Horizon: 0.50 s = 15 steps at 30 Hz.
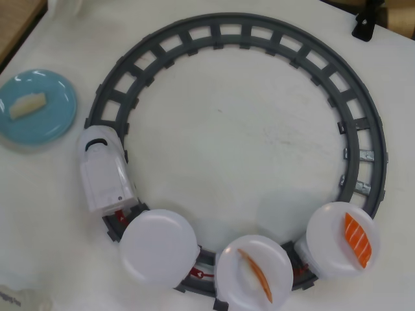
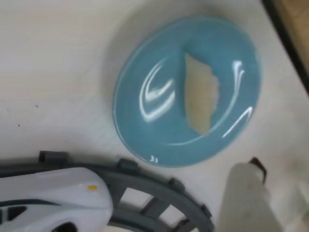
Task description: Pick up the sushi from the Shinkansen and put it on the blue dish
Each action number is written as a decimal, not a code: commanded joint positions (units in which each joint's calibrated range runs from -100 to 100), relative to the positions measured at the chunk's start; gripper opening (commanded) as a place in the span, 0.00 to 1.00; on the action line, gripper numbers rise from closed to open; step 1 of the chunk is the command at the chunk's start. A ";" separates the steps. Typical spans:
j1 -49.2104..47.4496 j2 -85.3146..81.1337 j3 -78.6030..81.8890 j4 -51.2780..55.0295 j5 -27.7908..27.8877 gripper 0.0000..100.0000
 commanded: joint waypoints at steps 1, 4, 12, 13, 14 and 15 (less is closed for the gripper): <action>-2.17 -15.03 12.04 -1.89 -1.69 0.22; -4.01 -26.81 29.99 -9.70 -2.99 0.22; -5.95 -59.91 85.71 -42.14 -5.03 0.22; -5.69 -63.47 91.12 -45.71 -6.50 0.22; -5.33 -66.96 95.81 -48.85 -7.80 0.22; -4.81 -70.03 99.78 -51.40 -8.69 0.22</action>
